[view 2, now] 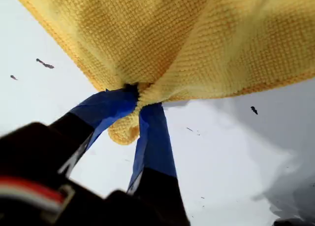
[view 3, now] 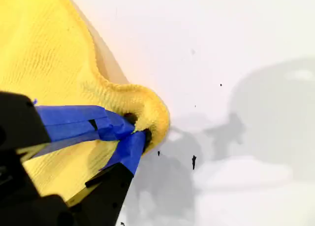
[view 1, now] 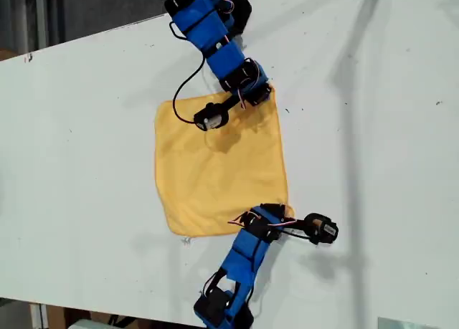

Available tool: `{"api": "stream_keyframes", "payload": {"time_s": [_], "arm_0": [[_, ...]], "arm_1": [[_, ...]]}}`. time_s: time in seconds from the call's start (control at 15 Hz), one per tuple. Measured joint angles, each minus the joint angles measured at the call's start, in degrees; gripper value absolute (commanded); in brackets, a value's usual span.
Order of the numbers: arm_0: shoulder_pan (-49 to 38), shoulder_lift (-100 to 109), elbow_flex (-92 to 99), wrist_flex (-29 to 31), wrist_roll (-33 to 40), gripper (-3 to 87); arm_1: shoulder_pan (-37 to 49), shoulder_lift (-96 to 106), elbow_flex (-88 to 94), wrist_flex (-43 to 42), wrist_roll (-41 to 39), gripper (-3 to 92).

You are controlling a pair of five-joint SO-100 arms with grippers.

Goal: Grasp corners of a square towel and fold twice.

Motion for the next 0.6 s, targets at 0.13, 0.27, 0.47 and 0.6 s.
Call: {"api": "stream_keyframes", "payload": {"time_s": [0.13, 0.27, 0.47, 0.6], "arm_0": [[0.00, 1.14, -2.72, 8.70, 2.81, -1.3], [0.00, 7.29, -2.99, 11.69, 8.35, -1.3], [-2.64, 14.94, -2.99, 12.39, 16.87, -1.3], [-6.15, 18.98, -2.99, 12.83, 22.68, -1.3]], "arm_1": [[-0.62, 2.20, -2.37, 4.39, 0.44, -0.1], [-0.70, 5.89, -8.53, 11.78, 0.35, -0.1], [1.14, 11.07, -11.87, 16.70, -1.85, -0.1], [4.57, 15.56, -11.87, 17.05, -5.01, -0.1]]}}
